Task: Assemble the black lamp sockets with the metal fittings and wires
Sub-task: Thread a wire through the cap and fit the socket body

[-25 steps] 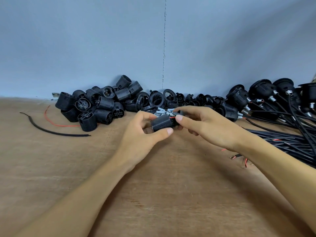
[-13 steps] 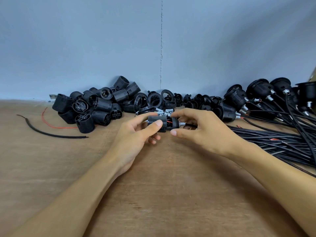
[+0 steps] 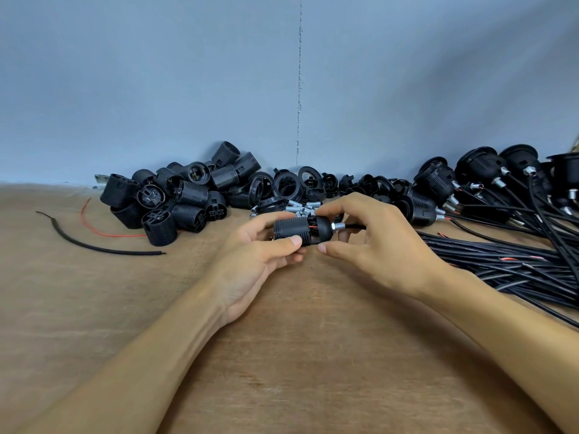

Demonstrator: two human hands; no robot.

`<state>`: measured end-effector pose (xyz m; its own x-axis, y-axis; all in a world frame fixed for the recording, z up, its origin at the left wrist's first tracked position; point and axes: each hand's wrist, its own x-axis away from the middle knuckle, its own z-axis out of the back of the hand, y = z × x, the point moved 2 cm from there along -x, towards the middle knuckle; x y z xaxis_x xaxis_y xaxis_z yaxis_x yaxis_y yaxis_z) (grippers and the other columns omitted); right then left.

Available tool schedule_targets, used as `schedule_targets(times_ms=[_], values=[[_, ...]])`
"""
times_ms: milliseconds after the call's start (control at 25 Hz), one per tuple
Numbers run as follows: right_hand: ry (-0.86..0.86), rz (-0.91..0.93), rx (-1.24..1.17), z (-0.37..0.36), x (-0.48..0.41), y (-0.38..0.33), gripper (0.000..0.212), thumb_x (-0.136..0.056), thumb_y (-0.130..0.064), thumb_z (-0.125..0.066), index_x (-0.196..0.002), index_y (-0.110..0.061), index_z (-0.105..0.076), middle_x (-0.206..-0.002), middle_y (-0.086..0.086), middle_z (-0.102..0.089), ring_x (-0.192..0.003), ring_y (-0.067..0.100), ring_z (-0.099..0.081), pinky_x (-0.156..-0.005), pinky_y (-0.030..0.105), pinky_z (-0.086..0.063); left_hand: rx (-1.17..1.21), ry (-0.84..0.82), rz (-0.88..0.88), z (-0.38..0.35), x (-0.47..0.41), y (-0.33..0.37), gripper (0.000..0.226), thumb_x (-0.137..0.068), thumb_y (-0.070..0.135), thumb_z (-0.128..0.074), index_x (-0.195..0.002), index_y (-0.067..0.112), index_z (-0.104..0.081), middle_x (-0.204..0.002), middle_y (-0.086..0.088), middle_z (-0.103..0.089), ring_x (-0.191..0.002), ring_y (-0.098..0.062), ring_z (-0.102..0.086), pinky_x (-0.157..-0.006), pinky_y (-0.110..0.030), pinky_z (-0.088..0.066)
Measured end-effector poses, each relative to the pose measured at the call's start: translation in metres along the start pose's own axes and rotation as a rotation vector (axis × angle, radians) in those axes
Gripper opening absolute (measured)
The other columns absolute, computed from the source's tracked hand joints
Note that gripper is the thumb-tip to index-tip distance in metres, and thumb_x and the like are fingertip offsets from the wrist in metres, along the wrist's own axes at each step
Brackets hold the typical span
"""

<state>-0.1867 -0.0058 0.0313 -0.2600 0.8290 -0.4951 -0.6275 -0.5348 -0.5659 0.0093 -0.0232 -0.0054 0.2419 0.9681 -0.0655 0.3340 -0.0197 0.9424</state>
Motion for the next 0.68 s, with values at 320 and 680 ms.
schedule_targets(times_ms=[320, 680], values=[[0.037, 0.127, 0.142, -0.010, 0.007, -0.004, 0.038, -0.080, -0.019, -0.082, -0.113, -0.026, -0.064, -0.109, -0.014, -0.057, -0.086, 0.011, -0.062, -0.082, 0.037, -0.053, -0.122, 0.013, 0.007, -0.004, 0.002, 0.000, 0.046, -0.073, 0.002, -0.079, -0.116, 0.011, -0.068, -0.116, -0.019, -0.072, -0.104, -0.030, -0.073, -0.085, -0.036, -0.059], [0.048, 0.236, 0.166, -0.022, 0.013, -0.011, 0.031, -0.081, -0.006, -0.074, -0.109, -0.018, -0.066, -0.102, -0.003, -0.057, -0.088, 0.013, -0.060, -0.077, 0.036, -0.051, -0.699, 0.199, -0.103, -0.019, 0.008, -0.007, 0.063, -0.050, 0.072, -0.076, -0.101, 0.039, -0.058, -0.095, 0.011, -0.072, -0.090, -0.002, -0.066, -0.086, -0.034, -0.056]])
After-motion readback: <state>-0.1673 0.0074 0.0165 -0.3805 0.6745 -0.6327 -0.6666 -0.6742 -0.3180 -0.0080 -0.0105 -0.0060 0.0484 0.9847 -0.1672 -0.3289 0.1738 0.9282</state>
